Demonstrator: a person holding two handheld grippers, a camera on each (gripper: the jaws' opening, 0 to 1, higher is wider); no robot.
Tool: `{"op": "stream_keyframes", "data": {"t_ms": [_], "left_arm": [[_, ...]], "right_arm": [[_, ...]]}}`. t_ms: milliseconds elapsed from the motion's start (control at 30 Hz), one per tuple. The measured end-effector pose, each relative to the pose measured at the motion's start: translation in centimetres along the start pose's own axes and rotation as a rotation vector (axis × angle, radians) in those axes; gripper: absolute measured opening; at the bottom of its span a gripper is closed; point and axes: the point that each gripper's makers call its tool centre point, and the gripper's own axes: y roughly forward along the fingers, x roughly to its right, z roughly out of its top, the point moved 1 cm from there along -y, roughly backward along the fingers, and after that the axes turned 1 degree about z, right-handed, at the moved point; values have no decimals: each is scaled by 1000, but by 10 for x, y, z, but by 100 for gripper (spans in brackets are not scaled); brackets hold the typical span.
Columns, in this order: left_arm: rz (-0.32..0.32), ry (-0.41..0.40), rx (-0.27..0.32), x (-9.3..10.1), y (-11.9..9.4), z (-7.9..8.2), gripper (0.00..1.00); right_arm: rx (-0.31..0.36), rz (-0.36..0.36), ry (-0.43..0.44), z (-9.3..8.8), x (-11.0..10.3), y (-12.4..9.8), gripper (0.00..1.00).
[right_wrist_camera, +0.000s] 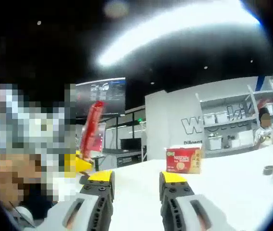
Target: Tear open the coffee pouch, take out the coffee, and pour the coffee from the pouch into the cup
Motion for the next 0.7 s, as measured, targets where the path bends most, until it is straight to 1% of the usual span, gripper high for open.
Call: {"op": "stream_keyframes", "data": {"t_ms": [67, 133, 267, 333, 367, 400, 533, 600, 633, 667, 700], "left_arm": [[10, 3, 3, -3, -1, 1, 10], [11, -3, 10, -5, -2, 2, 10], [19, -7, 12, -10, -4, 2, 10], [25, -7, 10, -12, -4, 2, 10], [27, -5, 8, -13, -4, 1, 10], [32, -1, 7, -14, -5, 1, 10], [40, 2, 9, -16, -8, 2, 10], [43, 1, 8, -17, -9, 2, 10], [44, 1, 7, -18, -8, 2, 10], [47, 1, 7, -19, -8, 2, 10], [50, 1, 6, -20, -9, 1, 10]], "right_arm": [[-2, -33, 0, 0, 15, -8, 38], [-3, -63, -20, 1, 30, -16, 38], [-2, -147, -69, 8, 69, -37, 38], [-23, -196, -120, 9, 92, -48, 38], [-38, -218, -133, 9, 108, -56, 38], [-50, -236, -150, 11, 129, -65, 38], [-66, -310, -174, 18, 177, -82, 38], [-72, -338, -181, 22, 198, -88, 38], [-76, -347, -184, 23, 205, -90, 38], [-83, -364, -198, 23, 219, -94, 38], [-79, -370, -205, 24, 228, -96, 38]]}}
